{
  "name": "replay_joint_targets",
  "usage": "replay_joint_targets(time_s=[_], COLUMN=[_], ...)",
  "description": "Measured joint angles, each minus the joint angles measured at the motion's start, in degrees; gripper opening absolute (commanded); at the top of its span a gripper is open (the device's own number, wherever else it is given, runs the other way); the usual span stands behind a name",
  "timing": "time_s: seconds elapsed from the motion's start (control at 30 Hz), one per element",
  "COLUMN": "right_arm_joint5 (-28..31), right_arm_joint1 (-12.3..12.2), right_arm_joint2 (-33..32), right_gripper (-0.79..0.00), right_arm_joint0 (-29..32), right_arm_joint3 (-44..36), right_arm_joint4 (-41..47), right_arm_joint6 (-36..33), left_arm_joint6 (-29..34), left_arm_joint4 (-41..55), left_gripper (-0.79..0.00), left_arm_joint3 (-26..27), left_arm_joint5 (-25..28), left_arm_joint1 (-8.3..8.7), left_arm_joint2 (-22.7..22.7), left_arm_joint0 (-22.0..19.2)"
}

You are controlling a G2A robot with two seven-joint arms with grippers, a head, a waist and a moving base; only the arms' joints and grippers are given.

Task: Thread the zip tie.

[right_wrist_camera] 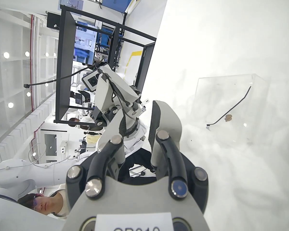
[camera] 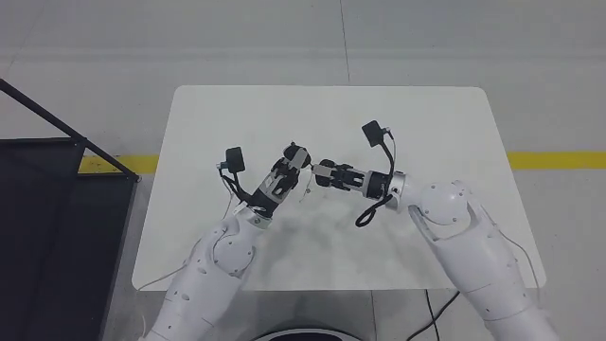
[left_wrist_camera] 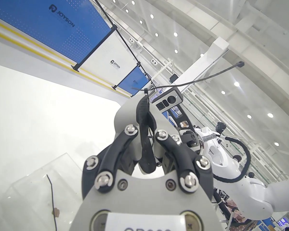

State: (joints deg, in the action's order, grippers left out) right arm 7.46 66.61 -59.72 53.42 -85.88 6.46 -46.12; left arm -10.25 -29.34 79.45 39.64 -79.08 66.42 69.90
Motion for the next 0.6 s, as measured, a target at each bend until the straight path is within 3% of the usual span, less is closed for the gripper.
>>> replay_joint_targets(time_s=[0.23, 0.27, 0.4, 0.6], right_arm_joint5=[0.14, 0.2, 0.62, 1.19], right_arm_joint1=[0.16, 0.18, 0.23, 0.24], right_arm_joint2=[0.03, 0.04, 0.02, -0.19], right_gripper=[-0.554, -0.576, -0.782, -0.785], right_arm_joint0=[-0.31, -0.34, -0.37, -0.25], right_arm_joint3=[0.52, 0.57, 0.67, 0.63], right_arm_joint4=[0.31, 0.31, 0.5, 0.76], right_arm_joint6=[-0.13, -0.21, -0.45, -1.08], left_arm_joint6=[0.19, 0.26, 0.38, 0.64], left_arm_joint4=[0.19, 0.25, 0.3, 0.48], left_gripper=[-0.785, -0.785, -0.785, -0.785], left_arm_joint3=[0.0, -0.04, -0.12, -0.36], left_arm_joint5=[0.01, 0.05, 0.11, 0.15], left_arm_joint1=[-0.08, -0.09, -0.14, -0.21], left_arm_joint2=[0.14, 0.16, 0.22, 0.31], left_arm_joint0=[0.06, 0.04, -0.01, -0.14])
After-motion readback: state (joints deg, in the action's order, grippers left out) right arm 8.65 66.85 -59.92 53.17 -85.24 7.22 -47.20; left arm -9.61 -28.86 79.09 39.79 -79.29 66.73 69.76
